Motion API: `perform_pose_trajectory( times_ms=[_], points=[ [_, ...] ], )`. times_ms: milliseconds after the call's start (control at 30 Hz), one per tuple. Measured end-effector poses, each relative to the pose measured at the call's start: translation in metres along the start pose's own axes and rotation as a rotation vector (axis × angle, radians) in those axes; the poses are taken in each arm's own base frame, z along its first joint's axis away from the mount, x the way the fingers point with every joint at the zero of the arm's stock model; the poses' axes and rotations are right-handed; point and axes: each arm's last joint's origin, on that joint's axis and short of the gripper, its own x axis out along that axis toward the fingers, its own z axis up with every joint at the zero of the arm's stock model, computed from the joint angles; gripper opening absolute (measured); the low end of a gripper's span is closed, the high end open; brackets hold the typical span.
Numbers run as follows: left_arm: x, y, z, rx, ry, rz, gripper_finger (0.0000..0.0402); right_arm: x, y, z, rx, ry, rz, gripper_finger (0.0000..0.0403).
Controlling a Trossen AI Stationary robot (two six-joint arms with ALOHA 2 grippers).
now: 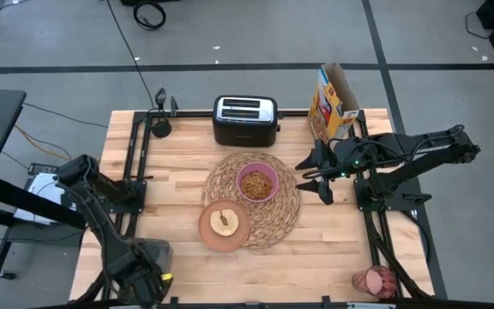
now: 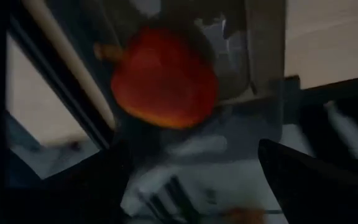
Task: Arrange a breakfast setting
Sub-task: Put the apple on the brown placemat
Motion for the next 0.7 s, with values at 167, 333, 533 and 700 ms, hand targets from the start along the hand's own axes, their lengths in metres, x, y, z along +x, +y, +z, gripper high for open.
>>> perform_pose_trajectory(
  times_ms=[167, 333, 533, 700],
  points=[
    [0.008, -0.011, 0.003, -0.111, 0.019, 0.014, 0.0352, 0.000, -0.001, 0.000, -0.054, -0.009, -0.025, 0.0295],
    [0.015, -0.019, 0.012, -0.108, -0.011, 0.046, 0.0352, 0.000, 0.000, 0.000, -0.061, 0.004, -0.005, 0.0295],
    [0.016, -0.010, 0.011, 0.081, 0.007, 0.135, 0.0352, 0.000, 0.000, -0.002, -0.090, 0.021, 0.011, 0.0295],
    [0.033, 0.001, 0.010, 0.259, 0.053, 0.194, 0.0352, 0.000, 0.000, -0.003, -0.093, 0.040, 0.019, 0.0295]
  ],
)
